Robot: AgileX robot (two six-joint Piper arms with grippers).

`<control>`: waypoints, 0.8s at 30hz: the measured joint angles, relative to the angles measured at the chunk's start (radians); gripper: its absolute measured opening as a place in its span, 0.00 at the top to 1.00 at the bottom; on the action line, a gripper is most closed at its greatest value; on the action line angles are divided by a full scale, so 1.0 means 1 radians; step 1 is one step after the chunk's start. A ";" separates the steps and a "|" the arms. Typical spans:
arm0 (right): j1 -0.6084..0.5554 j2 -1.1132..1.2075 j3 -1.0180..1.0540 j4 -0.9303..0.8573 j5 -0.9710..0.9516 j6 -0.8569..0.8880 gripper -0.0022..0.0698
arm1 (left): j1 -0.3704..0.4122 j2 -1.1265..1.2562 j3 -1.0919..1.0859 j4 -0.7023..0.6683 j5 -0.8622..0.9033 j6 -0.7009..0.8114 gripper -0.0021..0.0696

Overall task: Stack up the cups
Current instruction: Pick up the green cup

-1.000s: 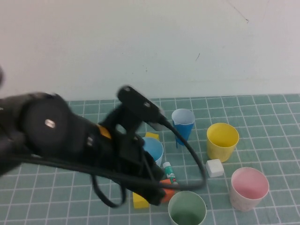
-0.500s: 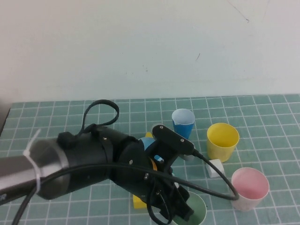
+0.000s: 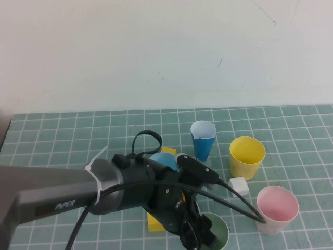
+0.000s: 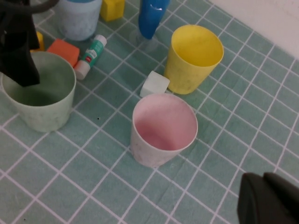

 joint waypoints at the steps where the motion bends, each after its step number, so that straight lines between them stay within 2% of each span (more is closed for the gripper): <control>1: 0.000 0.000 0.000 0.003 0.000 0.000 0.97 | 0.000 0.008 0.000 0.000 -0.005 0.000 0.36; 3: 0.000 0.000 0.000 0.004 0.000 0.000 0.97 | 0.000 0.013 0.000 0.000 -0.010 0.000 0.47; 6: 0.000 0.000 0.000 0.007 0.000 -0.002 0.97 | 0.000 0.015 -0.006 0.000 -0.002 -0.002 0.76; 9: 0.000 0.000 0.000 0.010 -0.002 -0.002 0.97 | 0.000 0.015 -0.029 0.002 0.020 -0.002 0.91; 12: 0.000 0.000 0.000 0.011 -0.002 -0.002 0.97 | 0.000 0.011 -0.073 0.028 0.057 -0.002 0.95; 18: 0.000 0.000 0.000 0.012 -0.002 -0.002 0.97 | 0.010 -0.016 -0.276 0.108 0.212 -0.014 0.97; 24: 0.000 0.000 0.013 0.012 -0.002 -0.004 0.97 | 0.087 -0.017 -0.461 0.117 0.412 -0.047 0.97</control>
